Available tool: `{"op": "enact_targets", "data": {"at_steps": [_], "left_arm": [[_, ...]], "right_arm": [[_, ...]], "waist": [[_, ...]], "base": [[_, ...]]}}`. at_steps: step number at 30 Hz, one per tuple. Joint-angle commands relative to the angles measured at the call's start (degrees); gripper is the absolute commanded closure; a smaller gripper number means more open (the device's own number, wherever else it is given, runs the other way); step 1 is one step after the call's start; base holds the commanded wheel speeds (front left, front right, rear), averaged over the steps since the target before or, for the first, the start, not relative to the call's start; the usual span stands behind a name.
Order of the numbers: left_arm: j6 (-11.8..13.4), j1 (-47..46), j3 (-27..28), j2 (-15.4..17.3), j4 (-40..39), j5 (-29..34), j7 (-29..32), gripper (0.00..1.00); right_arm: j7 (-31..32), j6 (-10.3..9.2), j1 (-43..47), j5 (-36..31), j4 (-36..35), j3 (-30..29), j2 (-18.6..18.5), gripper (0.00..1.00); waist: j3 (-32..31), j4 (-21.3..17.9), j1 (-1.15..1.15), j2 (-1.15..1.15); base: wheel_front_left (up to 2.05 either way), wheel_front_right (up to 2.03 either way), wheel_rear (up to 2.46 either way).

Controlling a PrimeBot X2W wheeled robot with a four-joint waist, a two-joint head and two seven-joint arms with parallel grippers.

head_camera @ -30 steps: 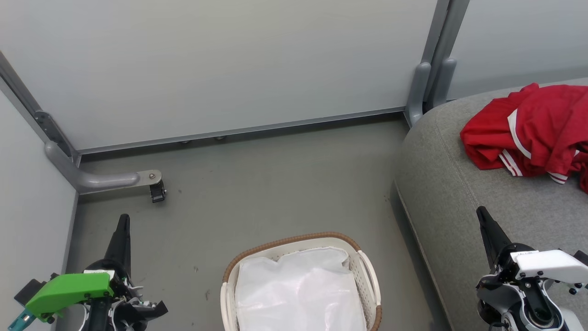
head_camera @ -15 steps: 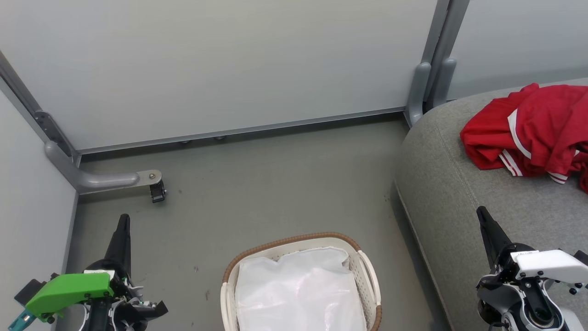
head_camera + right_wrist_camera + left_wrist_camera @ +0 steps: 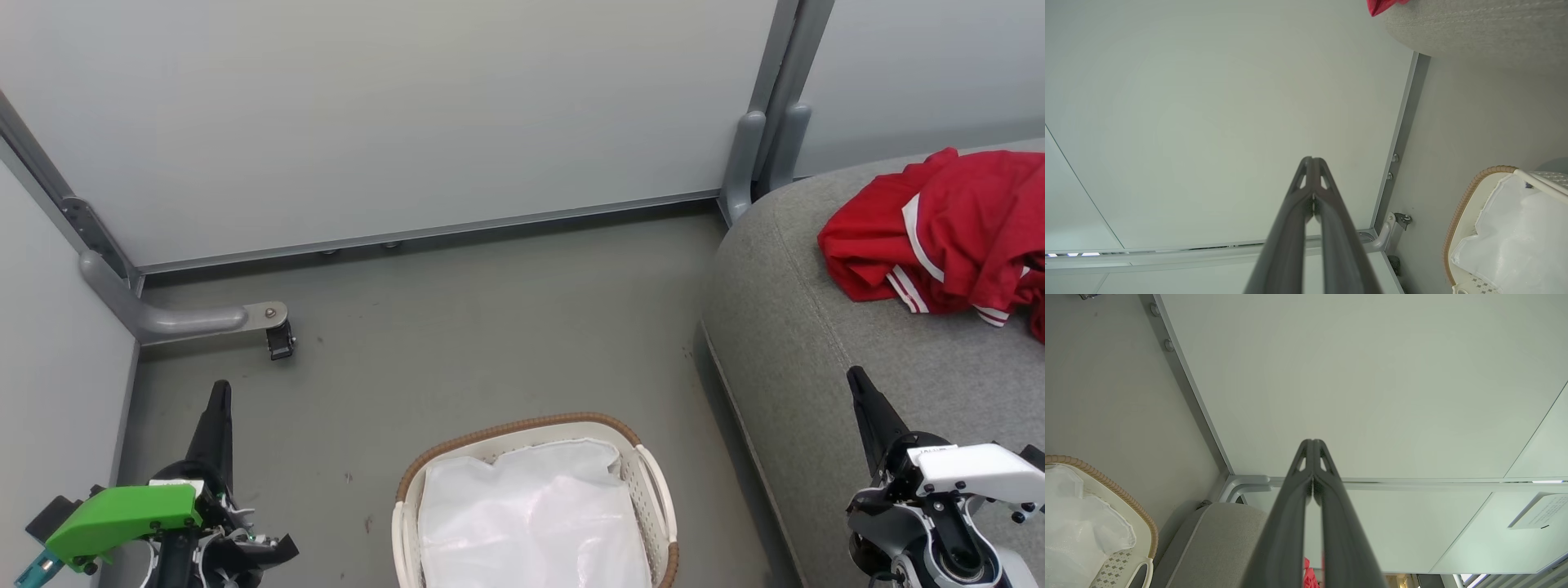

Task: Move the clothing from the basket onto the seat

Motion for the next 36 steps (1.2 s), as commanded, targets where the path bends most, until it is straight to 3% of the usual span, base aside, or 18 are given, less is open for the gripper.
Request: {"op": "enact_targets", "data": {"at_steps": [1, 36], "left_arm": [[-0.32, -0.66, 0.12, 0.4, -0.12, -0.15, 0.19, 1.0], [-0.32, -0.66, 0.11, 0.4, -0.13, -0.16, 0.18, 1.0]], "right_arm": [[0.08, 0.0, 0.61, 0.22, -0.18, -0.11, -0.12, 1.0], [0.07, 0.0, 0.61, 0.23, -0.18, -0.1, -0.13, 1.0]], "waist": [[0.0, 0.0, 0.0, 0.0], [0.0, 0.0, 0.0, 0.0]], "base": [[0.0, 0.0, 0.0], [0.0, 0.0, 0.0]]}}
